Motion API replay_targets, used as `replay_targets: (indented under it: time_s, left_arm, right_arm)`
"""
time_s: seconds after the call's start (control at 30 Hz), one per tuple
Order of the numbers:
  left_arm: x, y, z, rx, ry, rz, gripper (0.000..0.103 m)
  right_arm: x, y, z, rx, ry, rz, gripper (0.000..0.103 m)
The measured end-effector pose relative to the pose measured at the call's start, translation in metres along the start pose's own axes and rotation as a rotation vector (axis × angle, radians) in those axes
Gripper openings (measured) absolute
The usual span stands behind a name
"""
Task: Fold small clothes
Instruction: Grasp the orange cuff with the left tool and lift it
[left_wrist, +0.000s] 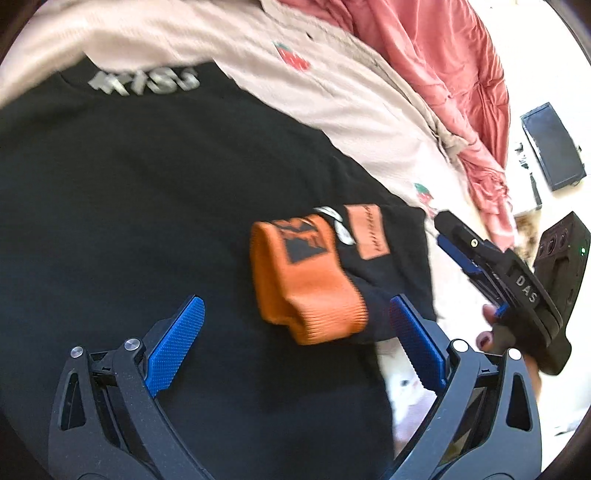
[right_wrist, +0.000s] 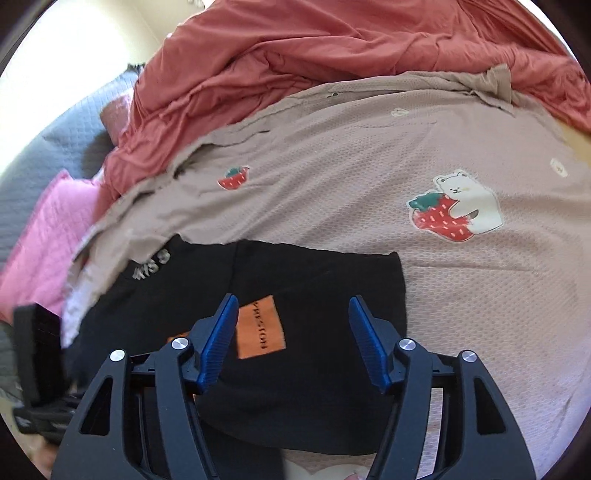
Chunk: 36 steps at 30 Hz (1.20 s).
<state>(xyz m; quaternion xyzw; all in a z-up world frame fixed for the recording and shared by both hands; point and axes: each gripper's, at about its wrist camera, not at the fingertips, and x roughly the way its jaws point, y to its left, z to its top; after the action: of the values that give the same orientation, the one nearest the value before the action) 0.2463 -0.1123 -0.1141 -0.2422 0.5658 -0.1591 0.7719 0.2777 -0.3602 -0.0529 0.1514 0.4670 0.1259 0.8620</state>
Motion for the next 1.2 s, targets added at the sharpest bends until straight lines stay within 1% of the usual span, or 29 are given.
replay_targets:
  time_s: [0.07,0.1,0.17,0.2,0.23,0.27,0.3,0.4,0.47,0.6,0.77,0.9,1.03,1.13,1.2]
  left_arm:
    - [0.011,-0.003,-0.001,-0.035,0.026,-0.036,0.094]
    - [0.014,-0.003,-0.002,-0.055,0.031,-0.041,0.093]
    - [0.019,-0.005,-0.002,-0.086,0.023,-0.050,0.090]
    - [0.021,-0.007,-0.002,-0.094,0.017,-0.056,0.081]
    - [0.021,-0.007,-0.001,-0.110,0.015,-0.065,0.076]
    - [0.023,-0.006,0.000,-0.124,0.016,-0.066,0.064]
    - [0.023,-0.004,0.001,-0.138,0.015,-0.072,0.048]
    - [0.022,0.002,0.004,-0.162,0.011,-0.100,0.024]
    - [0.018,0.003,0.005,-0.145,-0.007,-0.105,0.014]
    - [0.001,0.002,0.009,-0.099,-0.081,-0.099,0.007]
    - [-0.038,0.009,0.021,-0.046,-0.189,-0.077,0.005]
    - [-0.077,0.020,0.028,-0.031,-0.282,-0.056,0.005]
    - [-0.111,0.039,0.032,-0.019,-0.368,0.006,0.005]
    - [-0.133,0.056,0.036,-0.015,-0.424,0.082,0.005]
    - [-0.142,0.068,0.038,-0.029,-0.440,0.107,0.005]
  right_arm:
    - [-0.001,-0.002,-0.001,0.007,-0.002,-0.003,0.061]
    - [-0.001,-0.003,-0.002,0.008,-0.001,-0.005,0.061]
    - [-0.001,-0.004,-0.001,0.016,0.000,0.000,0.061]
    - [0.001,-0.004,0.002,0.020,0.001,0.004,0.061]
    - [0.001,-0.004,0.002,0.026,0.001,0.011,0.061]
    - [0.001,-0.004,0.002,0.029,0.001,0.015,0.061]
    - [0.002,-0.004,0.002,0.032,0.002,0.022,0.061]
    - [0.003,-0.004,0.001,0.034,0.003,0.022,0.061]
    - [0.004,-0.004,0.001,0.034,0.006,0.022,0.061]
    - [0.006,-0.003,0.000,0.032,0.008,0.021,0.061]
    - [0.007,0.003,0.000,0.017,0.001,0.038,0.061]
    - [0.007,0.012,-0.001,-0.017,-0.003,0.061,0.061]
    - [0.009,0.023,-0.002,-0.058,-0.001,0.074,0.061]
    - [0.011,0.029,-0.005,-0.078,0.004,0.085,0.061]
    - [0.013,0.034,-0.006,-0.094,0.008,0.090,0.061]
